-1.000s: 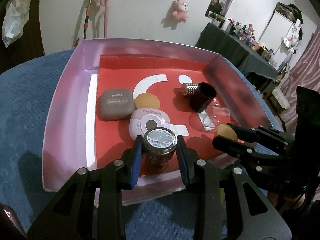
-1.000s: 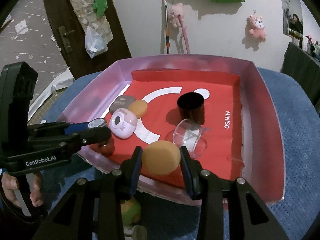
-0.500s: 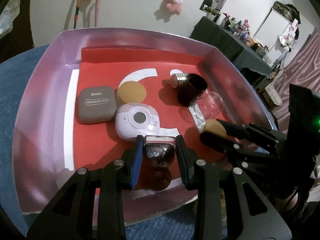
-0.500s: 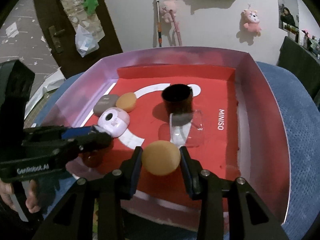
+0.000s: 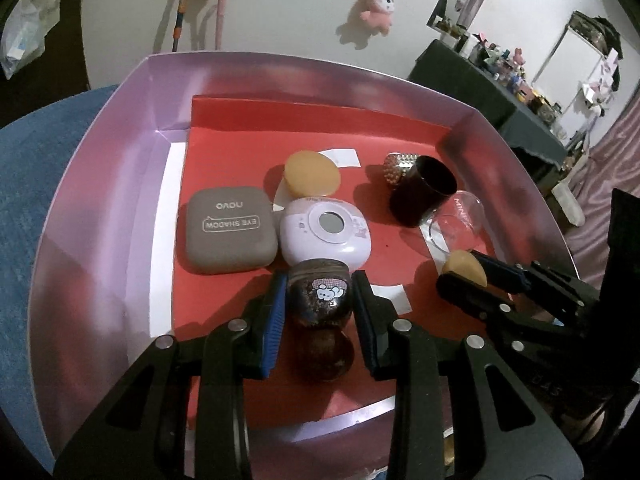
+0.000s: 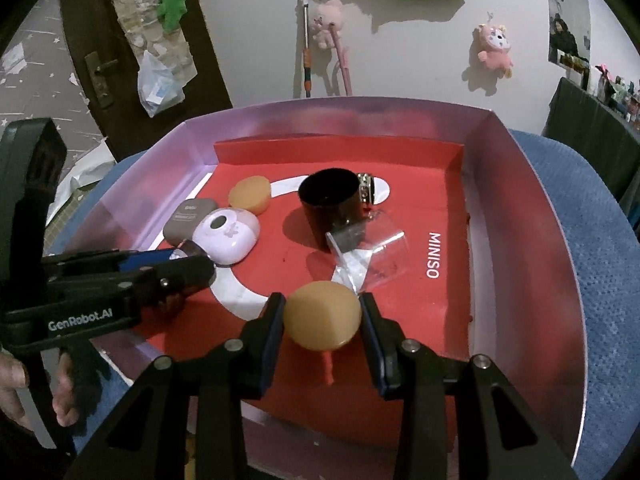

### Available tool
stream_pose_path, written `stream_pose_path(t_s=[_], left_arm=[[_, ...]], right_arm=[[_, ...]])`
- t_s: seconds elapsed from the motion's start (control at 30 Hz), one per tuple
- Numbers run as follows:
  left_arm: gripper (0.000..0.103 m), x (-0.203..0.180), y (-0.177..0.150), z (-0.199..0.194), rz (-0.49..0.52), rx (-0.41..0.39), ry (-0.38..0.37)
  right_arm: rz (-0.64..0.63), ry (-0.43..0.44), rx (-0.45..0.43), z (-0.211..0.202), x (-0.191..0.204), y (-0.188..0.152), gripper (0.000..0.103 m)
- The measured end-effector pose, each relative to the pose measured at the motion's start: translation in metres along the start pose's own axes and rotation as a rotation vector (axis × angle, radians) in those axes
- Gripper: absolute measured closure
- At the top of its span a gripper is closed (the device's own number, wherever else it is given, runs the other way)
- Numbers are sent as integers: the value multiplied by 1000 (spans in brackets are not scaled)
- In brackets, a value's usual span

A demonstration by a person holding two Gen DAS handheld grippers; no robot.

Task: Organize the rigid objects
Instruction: 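Lower the jar beside the My Melody device and sponge beside the cup, open both, then withdraw both grippers from the box back toward the remaining objects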

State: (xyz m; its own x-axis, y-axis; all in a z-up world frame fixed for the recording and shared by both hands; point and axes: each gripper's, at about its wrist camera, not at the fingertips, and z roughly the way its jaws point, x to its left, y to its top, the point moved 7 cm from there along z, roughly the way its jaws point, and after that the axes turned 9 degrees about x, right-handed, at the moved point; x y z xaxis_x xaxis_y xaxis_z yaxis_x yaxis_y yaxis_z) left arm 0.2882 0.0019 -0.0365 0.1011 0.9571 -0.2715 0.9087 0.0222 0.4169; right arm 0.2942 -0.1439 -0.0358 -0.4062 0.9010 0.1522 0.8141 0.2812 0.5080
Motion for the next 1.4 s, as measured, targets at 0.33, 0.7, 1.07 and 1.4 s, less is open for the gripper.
stream_pose_path(t_s=[0.33, 0.7, 1.07, 1.4], left_arm=[[73, -4, -3, 1, -1, -1, 3], [72, -3, -2, 1, -10, 8, 1], [62, -2, -1, -1, 2, 4, 26], [20, 3, 1, -18, -22, -50, 31]], right_arm=[[-4, -5, 1, 1, 2, 0, 63], [0, 1, -2, 1, 2, 0, 62], [3, 11, -10, -5, 3, 0, 48], [6, 22, -53, -25, 6, 0, 39]])
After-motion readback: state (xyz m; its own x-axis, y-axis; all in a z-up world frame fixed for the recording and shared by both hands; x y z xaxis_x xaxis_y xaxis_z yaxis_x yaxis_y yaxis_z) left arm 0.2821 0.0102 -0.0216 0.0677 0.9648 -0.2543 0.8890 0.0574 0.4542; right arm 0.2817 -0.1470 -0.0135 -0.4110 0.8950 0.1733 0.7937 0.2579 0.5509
